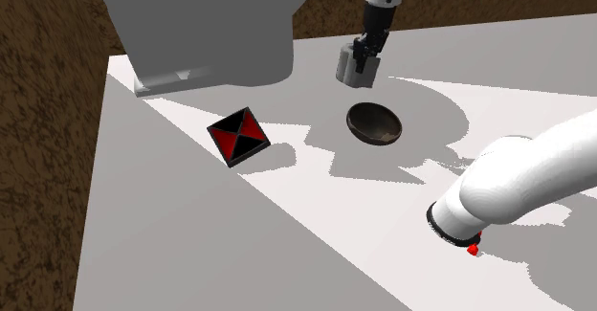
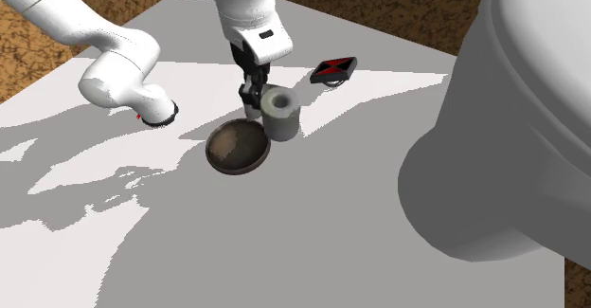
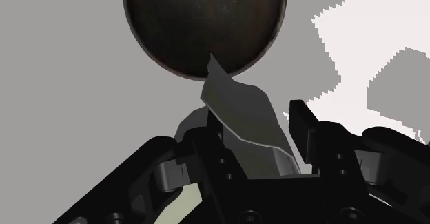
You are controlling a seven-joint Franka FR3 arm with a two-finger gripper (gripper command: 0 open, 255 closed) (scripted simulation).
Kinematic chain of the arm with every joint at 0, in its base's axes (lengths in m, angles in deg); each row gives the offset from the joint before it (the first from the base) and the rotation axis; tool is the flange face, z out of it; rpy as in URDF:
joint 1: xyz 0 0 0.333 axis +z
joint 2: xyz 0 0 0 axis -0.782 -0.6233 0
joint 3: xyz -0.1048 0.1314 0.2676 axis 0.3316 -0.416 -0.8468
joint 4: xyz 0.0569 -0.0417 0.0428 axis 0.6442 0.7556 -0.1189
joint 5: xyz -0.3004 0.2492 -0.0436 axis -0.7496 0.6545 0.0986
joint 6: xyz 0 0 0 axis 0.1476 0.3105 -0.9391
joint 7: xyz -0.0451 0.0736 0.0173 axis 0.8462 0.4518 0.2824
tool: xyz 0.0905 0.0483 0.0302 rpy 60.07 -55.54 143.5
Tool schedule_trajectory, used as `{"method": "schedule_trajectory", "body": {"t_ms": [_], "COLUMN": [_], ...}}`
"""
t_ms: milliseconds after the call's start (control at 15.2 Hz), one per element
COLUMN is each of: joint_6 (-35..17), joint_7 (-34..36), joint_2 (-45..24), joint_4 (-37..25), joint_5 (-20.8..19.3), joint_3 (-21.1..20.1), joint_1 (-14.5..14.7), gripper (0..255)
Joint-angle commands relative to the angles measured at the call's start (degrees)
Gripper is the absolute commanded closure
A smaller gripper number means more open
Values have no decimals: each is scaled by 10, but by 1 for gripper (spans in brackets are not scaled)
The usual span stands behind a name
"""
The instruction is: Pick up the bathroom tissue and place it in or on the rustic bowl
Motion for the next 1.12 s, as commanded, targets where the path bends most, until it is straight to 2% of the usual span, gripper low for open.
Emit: {"method": "schedule_trajectory", "body": {"t_ms": [0, 396, 1056], "joint_6": [10, 55, -22], "joint_7": [-8, -40, -37], "joint_2": [45, 172, 173], "joint_4": [34, 115, 193], "joint_5": [-6, -31, -37], "joint_3": [6, 27, 33], "joint_1": [-6, -28, -31], "gripper": [255, 255, 255]}}
